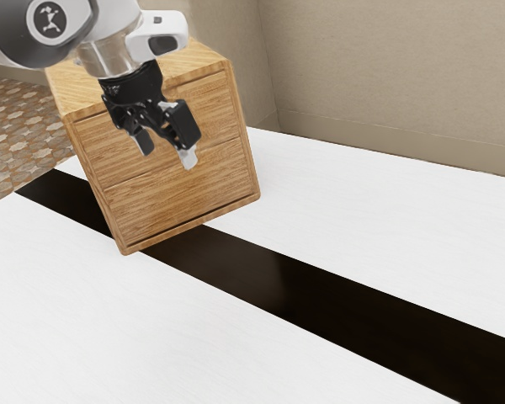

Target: Pull the drawer handle with one arm to open the drawer

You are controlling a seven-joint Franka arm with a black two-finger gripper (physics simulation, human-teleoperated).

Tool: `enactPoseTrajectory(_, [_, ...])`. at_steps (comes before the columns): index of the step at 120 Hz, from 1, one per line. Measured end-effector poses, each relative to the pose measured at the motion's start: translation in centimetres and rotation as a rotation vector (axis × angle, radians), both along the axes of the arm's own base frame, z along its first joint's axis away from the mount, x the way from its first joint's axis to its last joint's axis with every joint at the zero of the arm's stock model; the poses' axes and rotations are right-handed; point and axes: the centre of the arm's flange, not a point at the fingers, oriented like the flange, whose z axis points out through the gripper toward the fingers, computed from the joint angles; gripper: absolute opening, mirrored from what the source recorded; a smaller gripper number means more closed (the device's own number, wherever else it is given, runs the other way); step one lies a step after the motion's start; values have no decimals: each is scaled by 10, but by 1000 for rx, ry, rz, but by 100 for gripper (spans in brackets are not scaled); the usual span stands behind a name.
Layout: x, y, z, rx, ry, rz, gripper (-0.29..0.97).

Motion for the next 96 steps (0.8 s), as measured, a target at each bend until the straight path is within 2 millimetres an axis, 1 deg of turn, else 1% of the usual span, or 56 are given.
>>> enactPoseTrajectory(20, [-4,39,0,3,5,58,66])
enactPoseTrajectory(22, [-7,43,6,4,-5,64,66])
enactPoseTrajectory(24, [-13,46,17,5,-27,68,66])
enactPoseTrajectory(26, [-21,49,32,6,-56,72,66])
enactPoseTrajectory(29, [-40,53,61,4,-114,75,66])
enactPoseTrajectory(31, [-50,56,74,4,-141,80,66])
enactPoseTrajectory(34, [-60,59,85,6,-164,87,66])
enactPoseTrajectory(36, [-61,58,88,10,-169,86,66])
enactPoseTrajectory(40, [-55,49,85,16,-161,68,66])
enactPoseTrajectory(49, [-31,17,66,50,-119,10,66])
enactPoseTrajectory(54, [-20,3,58,82,-107,-17,66])
enactPoseTrajectory(64, [10,-14,38,221,-105,-66,66])
enactPoseTrajectory(71, [23,-20,31,313,-111,-93,66])
enactPoseTrajectory(75, [29,-15,29,360,-118,-96,66])
enactPoseTrajectory(79, [34,-3,26,398,-121,-86,66])
enactPoseTrajectory(91, [40,57,16,473,-104,-17,66])
enactPoseTrajectory(96, [40,76,14,490,-100,2,66])
